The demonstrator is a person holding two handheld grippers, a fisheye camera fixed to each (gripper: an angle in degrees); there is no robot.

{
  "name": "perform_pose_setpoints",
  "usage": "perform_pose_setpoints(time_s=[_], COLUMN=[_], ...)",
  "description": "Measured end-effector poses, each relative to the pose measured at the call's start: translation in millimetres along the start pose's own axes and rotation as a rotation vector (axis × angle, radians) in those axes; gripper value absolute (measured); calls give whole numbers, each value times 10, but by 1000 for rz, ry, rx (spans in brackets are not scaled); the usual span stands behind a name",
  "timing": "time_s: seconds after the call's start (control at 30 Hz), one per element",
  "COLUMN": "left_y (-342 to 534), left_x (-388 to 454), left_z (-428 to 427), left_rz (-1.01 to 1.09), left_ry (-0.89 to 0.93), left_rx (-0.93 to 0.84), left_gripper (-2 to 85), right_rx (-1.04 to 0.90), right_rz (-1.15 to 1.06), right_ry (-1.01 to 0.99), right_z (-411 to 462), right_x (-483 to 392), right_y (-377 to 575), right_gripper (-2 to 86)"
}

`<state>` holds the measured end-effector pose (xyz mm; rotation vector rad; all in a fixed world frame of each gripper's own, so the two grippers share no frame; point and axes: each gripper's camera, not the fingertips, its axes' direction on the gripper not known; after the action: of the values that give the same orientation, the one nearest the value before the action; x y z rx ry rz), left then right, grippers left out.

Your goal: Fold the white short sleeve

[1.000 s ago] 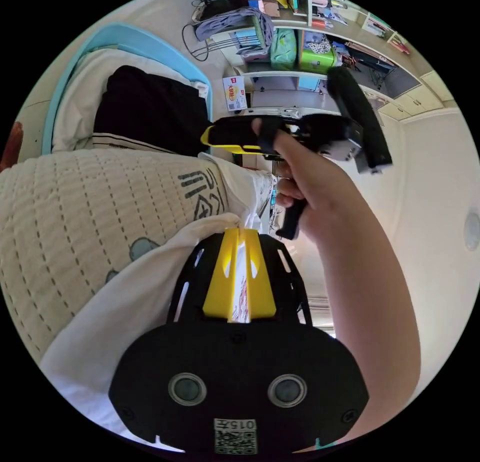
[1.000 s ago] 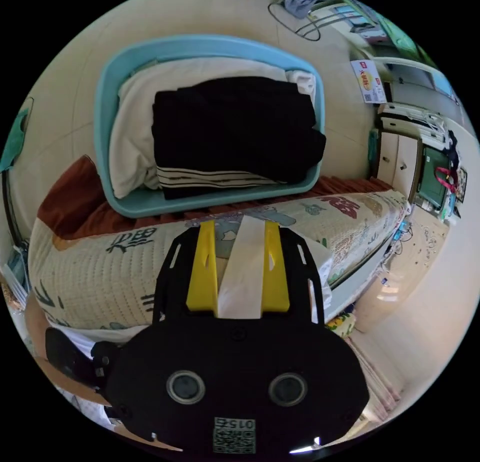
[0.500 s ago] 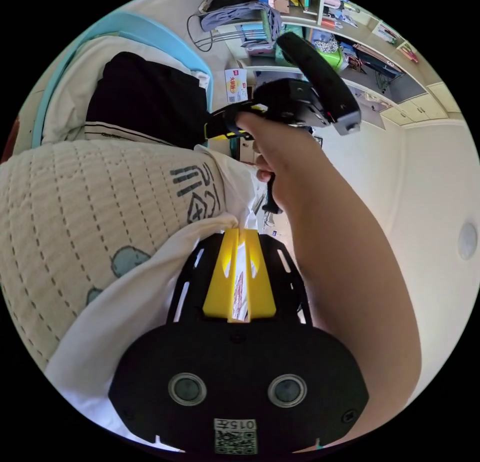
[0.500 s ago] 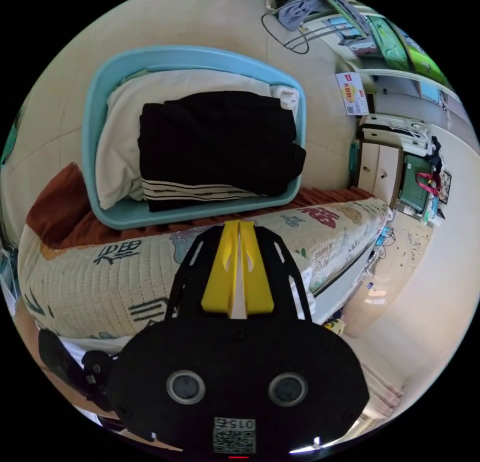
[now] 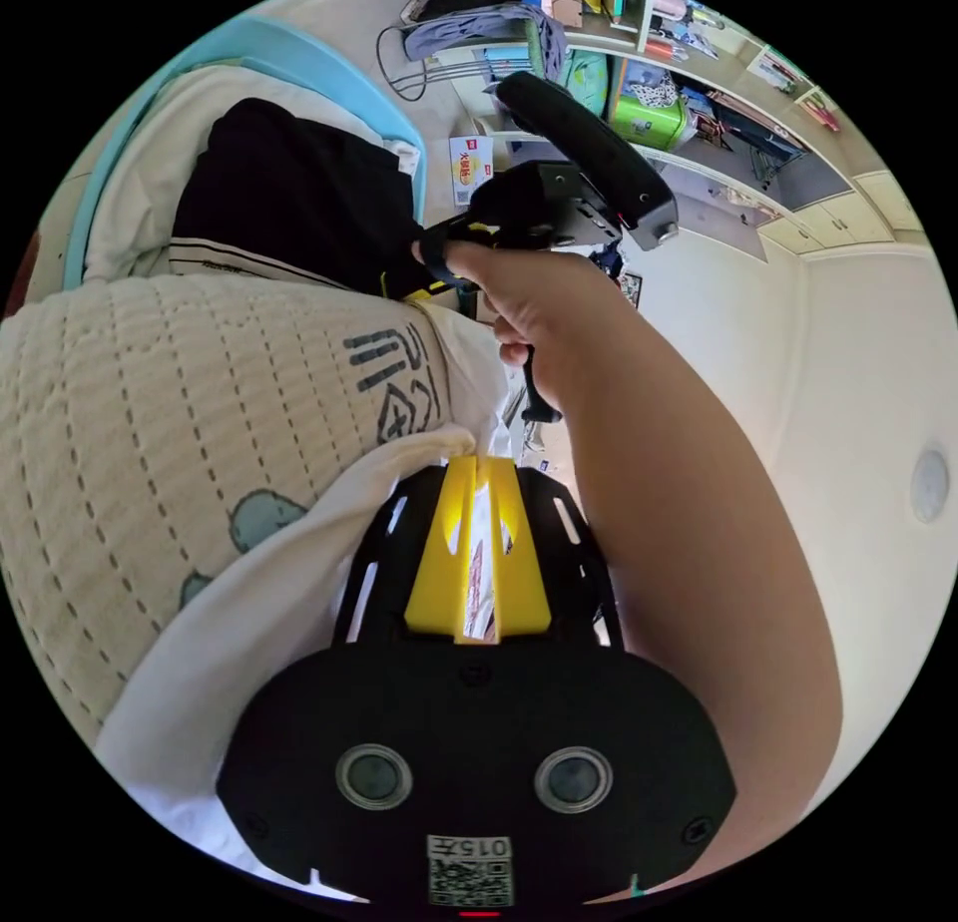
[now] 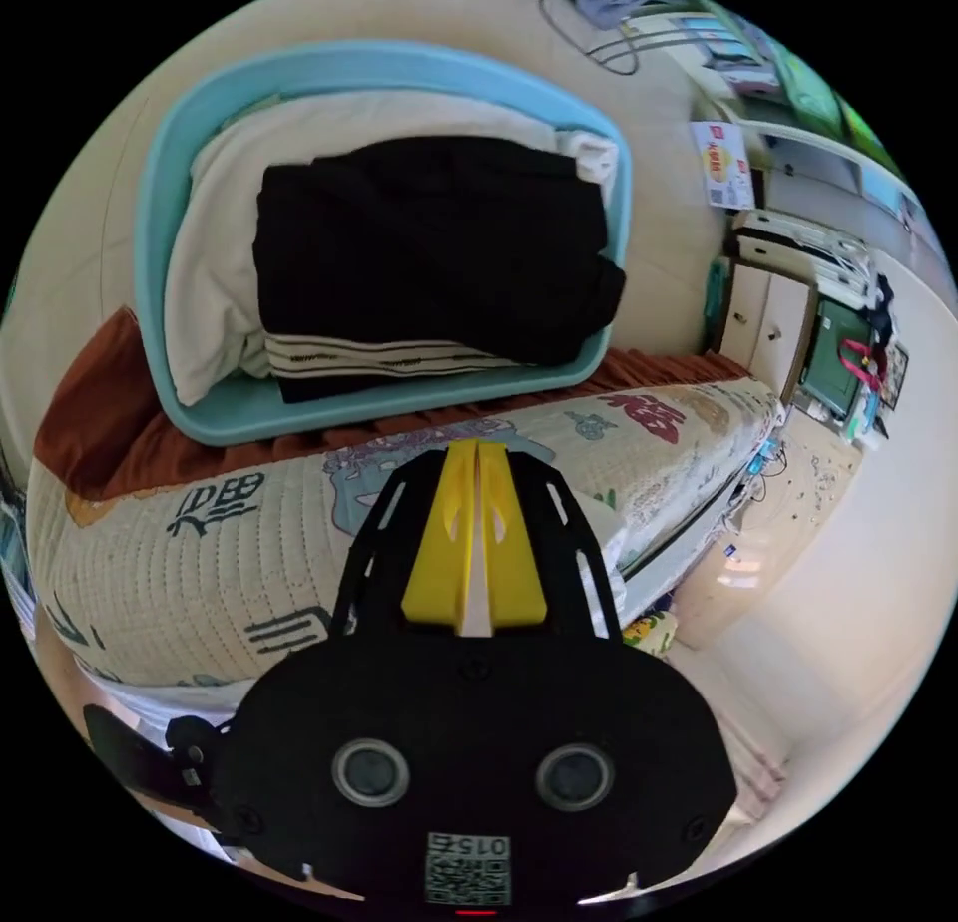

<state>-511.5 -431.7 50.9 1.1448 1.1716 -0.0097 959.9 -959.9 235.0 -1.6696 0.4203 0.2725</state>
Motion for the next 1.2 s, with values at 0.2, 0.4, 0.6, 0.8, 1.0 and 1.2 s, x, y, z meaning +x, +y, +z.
perform_pose_setpoints(time_s=[0.2, 0.4, 0.6, 0.8, 1.0, 1.2], left_y=[-159, 22, 66, 35, 0, 0], left_x=[338, 246, 334, 354, 405, 435], left_z=[-143, 135, 359, 576, 745, 879], left_rz=[136, 72, 128, 116, 105, 69], left_ry=[-68, -69, -127, -109, -93, -64], left_rx=[80, -10, -29, -41, -49, -57], left_gripper=[-2, -2, -2, -3, -3, -3], right_rx=[218, 219, 106, -40, -90, -108], right_rz=[227, 127, -61, -83, -105, -119], right_ry=[-91, -209, -111, -81, -2, 43], right_z=[-523, -490, -93, 605, 1073, 1653], right_x=[1074, 1061, 169, -217, -643, -1224], right_y=[1050, 1270, 198, -583, -969, -1291], right_gripper=[-8, 46, 84, 84, 64, 30])
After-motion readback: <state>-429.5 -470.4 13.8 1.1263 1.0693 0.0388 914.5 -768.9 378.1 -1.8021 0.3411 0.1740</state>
